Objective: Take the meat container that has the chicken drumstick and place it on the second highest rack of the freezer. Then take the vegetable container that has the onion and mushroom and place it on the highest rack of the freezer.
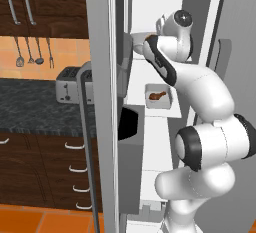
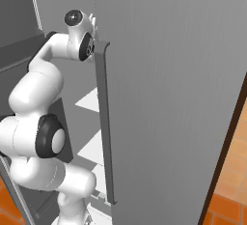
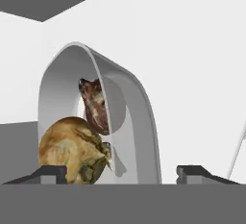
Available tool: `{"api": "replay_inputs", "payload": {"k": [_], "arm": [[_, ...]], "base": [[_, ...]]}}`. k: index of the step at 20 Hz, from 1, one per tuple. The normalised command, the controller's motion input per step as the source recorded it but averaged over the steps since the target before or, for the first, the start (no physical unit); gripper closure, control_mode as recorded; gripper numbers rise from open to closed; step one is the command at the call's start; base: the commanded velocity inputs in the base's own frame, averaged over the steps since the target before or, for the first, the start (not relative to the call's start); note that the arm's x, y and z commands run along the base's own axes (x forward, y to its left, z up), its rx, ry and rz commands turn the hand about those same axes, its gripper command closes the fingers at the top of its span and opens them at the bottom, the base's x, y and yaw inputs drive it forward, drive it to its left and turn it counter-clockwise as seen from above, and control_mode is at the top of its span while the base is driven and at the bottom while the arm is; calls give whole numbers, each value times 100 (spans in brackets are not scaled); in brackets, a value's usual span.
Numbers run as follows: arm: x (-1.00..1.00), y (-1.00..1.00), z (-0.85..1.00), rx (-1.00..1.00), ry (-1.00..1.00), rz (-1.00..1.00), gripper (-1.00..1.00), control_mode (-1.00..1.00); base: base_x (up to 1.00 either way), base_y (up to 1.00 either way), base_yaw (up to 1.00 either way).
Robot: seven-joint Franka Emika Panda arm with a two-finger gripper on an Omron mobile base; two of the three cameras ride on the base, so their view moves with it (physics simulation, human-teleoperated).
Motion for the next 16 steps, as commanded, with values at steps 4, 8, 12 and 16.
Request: {"api": "replay_inputs", "payload": {"k": [4, 8, 12, 16], "arm": [[-27, 0, 30, 0, -15, 0, -100, -100], [-63, -4, 31, 0, -12, 0, -100, -100], [-100, -19, 5, 0, -18, 0, -100, -100], [-100, -4, 0, 0, -9, 0, -100, -100]], "base": [[0, 0, 0], [0, 0, 0], [0, 0, 0], [0, 0, 0]]}}
